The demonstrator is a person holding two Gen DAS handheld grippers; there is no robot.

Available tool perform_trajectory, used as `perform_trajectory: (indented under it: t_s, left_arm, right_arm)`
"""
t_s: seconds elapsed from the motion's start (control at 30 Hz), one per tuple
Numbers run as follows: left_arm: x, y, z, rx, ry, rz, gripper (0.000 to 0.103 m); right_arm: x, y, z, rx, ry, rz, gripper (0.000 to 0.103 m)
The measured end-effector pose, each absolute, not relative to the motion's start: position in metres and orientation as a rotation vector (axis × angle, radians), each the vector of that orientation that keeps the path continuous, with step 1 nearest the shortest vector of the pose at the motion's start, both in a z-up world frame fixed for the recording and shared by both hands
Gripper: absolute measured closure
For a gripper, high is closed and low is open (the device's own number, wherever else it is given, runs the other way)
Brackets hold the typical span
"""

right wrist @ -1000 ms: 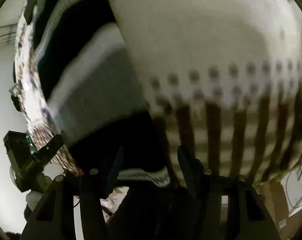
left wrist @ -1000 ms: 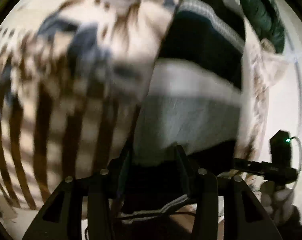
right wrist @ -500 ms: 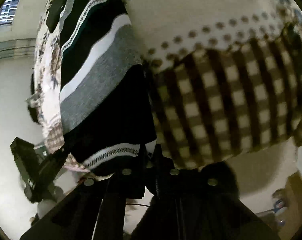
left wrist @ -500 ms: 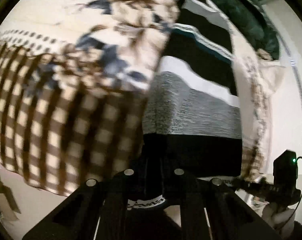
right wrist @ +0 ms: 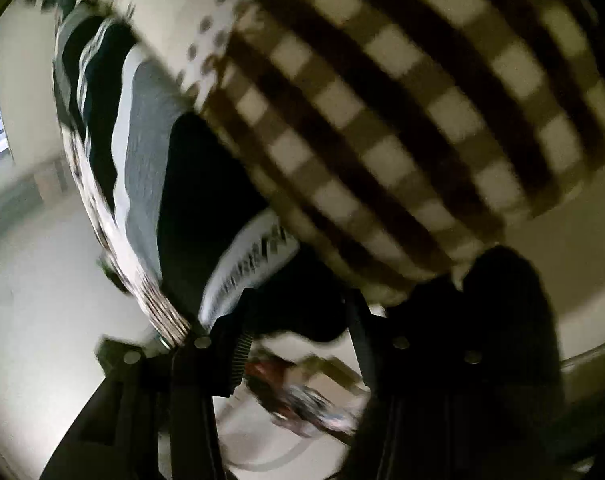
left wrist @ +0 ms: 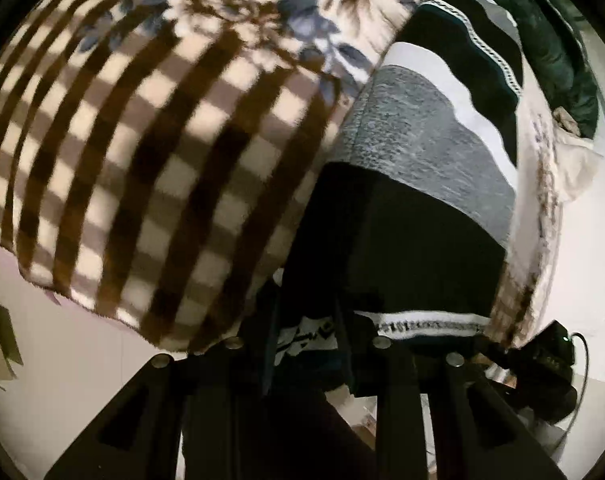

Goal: Fold small clothes

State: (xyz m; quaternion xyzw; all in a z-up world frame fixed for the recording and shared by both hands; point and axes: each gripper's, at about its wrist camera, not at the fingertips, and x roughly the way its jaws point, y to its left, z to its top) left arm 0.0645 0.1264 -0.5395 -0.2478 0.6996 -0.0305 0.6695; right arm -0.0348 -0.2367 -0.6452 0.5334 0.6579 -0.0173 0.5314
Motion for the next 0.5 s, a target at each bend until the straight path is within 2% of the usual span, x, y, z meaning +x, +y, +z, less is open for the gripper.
perform_trajectory:
  t_s: [0.03,0.07,0.1,0.3,0.5]
  left_arm:
    - [0.065,0.126,-0.537,-0.549,1.557,-0.05,0.082]
    - [0.064,0.124,-0.533,-0.544,1.541,-0.046,0.096]
    - [0.064,0.117,-0.527,-0.537,1.52,-0.049,0.097]
    - [0.062,0.117,-0.511,-0.479,1.473,-0.043,0.098]
    - [0.068,0.119,-0.548,-0.478,1.54,-0.037,0.095]
  right_arm:
    - [-0.033,-0.238,-0.649,1.305,1.548,-0.044,0.096]
    - [-0.034,-0.236,-0.649,1.321,1.531,-0.055,0.096]
    - [-0.036,-0.234,-0.643,1.296,1.52,-0.075,0.096]
    - [-0.046,-0.224,-0.61,1.161,1.536,-0.12,0.097]
    - [-0.017,-0.185,-0.643,1.006,1.653,-0.109,0.096]
